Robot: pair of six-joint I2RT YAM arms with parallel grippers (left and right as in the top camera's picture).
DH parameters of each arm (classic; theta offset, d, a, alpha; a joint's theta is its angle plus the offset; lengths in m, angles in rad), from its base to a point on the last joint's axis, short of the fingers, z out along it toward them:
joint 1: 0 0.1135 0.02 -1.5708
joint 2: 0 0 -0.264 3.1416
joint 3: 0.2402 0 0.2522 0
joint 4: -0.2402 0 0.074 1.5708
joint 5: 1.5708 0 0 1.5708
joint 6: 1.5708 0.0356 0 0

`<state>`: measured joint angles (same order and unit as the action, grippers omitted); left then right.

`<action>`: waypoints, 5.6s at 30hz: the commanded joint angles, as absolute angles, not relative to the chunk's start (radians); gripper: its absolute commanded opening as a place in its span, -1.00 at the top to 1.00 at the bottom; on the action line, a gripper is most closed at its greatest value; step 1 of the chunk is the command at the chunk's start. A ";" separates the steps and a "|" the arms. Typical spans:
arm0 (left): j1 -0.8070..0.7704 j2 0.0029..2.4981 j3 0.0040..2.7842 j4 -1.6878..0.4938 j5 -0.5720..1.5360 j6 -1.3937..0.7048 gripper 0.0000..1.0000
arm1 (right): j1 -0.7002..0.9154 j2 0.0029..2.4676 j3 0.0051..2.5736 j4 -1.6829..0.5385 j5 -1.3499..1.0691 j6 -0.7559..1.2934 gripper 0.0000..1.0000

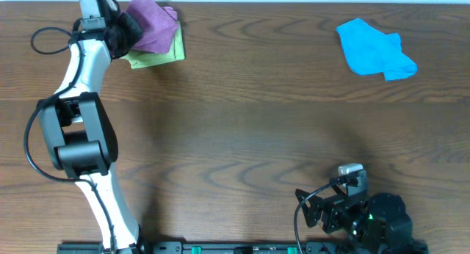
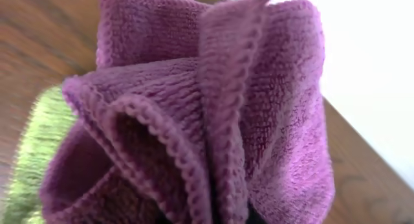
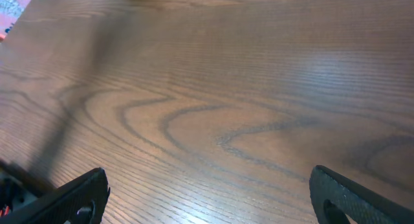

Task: Fold the cloth

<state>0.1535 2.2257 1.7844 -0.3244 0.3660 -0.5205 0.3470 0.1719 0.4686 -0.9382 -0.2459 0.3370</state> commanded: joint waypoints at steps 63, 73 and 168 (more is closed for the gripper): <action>0.176 1.391 1.761 -1.382 0.146 -0.111 -0.91 | 0.340 0.167 0.467 -0.938 -0.239 0.352 -0.99; 0.175 1.032 1.277 -1.218 0.147 -0.111 -0.91 | 0.340 0.167 0.467 -0.938 -0.239 0.352 -0.98; 0.005 0.004 0.245 -0.904 -0.026 0.042 -0.91 | 0.095 0.160 0.230 -0.557 -0.143 0.116 -0.98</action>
<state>0.0101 0.0128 0.2863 -0.8726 -0.0109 0.0238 0.1181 0.1719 0.2642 -0.5816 -0.1432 0.2295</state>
